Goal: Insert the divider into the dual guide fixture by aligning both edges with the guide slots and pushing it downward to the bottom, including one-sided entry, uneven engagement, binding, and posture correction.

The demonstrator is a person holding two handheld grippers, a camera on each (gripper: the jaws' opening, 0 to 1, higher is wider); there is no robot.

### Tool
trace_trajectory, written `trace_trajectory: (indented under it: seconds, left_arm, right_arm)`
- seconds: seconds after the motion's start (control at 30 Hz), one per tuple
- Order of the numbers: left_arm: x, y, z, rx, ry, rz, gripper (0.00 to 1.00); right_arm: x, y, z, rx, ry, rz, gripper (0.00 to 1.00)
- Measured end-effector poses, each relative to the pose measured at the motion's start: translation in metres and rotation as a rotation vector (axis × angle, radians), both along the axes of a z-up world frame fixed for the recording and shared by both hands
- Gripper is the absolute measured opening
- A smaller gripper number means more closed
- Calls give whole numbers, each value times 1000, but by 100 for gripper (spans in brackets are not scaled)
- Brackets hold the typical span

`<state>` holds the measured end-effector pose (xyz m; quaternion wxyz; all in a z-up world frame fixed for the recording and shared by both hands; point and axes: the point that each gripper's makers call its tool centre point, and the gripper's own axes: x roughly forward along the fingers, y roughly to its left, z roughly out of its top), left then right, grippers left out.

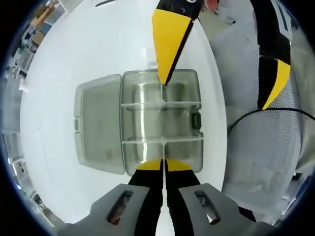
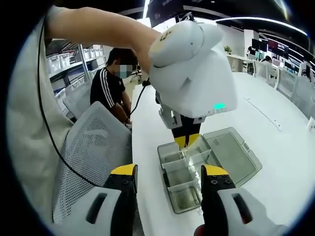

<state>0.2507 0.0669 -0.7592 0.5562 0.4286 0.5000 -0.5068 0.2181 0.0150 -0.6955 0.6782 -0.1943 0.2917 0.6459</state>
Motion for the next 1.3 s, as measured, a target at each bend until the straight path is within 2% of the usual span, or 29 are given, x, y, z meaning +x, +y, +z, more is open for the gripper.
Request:
trace_trajectory:
  seconds: [1.3]
  left_arm:
    - [-1,2,-21,2,18,8,0]
  right_arm:
    - [1,-7,-3,2,8,-23,49]
